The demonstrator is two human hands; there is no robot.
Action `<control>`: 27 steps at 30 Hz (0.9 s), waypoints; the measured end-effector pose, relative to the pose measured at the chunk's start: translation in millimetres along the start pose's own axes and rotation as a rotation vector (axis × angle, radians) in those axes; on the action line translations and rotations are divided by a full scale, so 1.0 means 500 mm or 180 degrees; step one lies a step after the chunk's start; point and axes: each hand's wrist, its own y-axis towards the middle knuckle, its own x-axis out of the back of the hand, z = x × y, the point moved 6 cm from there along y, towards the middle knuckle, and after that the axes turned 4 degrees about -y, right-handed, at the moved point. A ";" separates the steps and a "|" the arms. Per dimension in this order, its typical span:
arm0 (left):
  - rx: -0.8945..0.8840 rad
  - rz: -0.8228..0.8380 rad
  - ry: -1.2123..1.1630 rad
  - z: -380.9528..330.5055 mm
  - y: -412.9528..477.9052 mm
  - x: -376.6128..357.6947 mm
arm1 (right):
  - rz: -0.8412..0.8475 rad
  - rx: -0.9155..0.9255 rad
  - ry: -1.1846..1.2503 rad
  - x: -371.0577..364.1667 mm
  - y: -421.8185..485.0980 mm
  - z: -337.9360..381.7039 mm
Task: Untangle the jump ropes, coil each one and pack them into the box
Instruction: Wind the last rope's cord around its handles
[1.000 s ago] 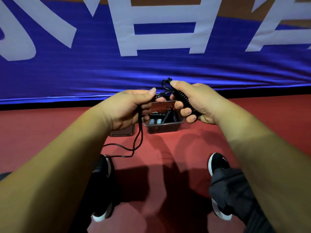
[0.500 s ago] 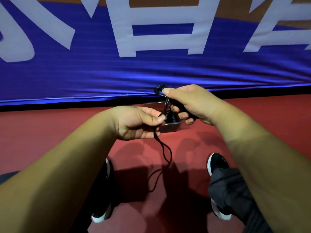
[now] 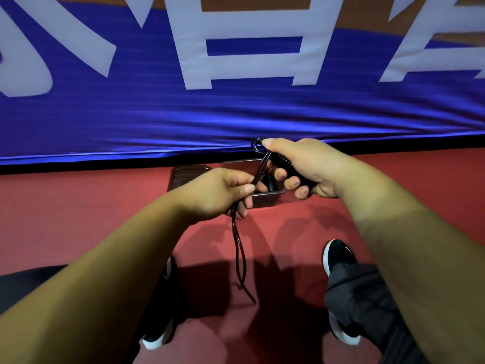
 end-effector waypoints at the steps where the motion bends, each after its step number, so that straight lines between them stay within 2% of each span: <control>1: 0.0055 -0.0015 0.0113 0.006 0.000 0.004 | 0.0066 -0.0039 -0.0010 -0.006 0.000 -0.003; 6: 0.0148 -0.0452 0.0353 0.006 0.003 0.028 | 0.0827 -0.0309 -0.0045 -0.056 -0.015 -0.016; 8: -0.0094 -0.0643 0.0552 -0.012 -0.002 0.035 | 0.1298 -0.0528 -0.0116 -0.080 -0.028 -0.026; 11: -0.0527 -0.0542 0.0738 -0.042 -0.011 0.040 | 0.1870 -0.0891 -0.0199 -0.110 -0.048 -0.049; 15: -0.0572 -0.0536 0.0469 -0.057 -0.005 0.066 | 0.2191 -0.1195 -0.0313 -0.120 -0.056 -0.073; 18: -0.0833 -0.0774 0.0854 -0.084 0.000 0.075 | 0.2013 -0.1216 -0.0205 -0.110 -0.047 -0.070; 22: -0.1375 -0.1105 0.2254 -0.122 -0.006 0.076 | 0.1226 -0.1051 0.0095 -0.089 -0.017 -0.057; 24: -0.1406 -0.1053 0.2679 -0.120 -0.003 0.071 | 0.0804 -0.0923 0.0139 -0.082 -0.001 -0.055; 27: -0.1213 -0.1251 0.2866 -0.109 0.004 0.061 | 0.0279 -0.0581 0.0090 -0.075 0.017 -0.045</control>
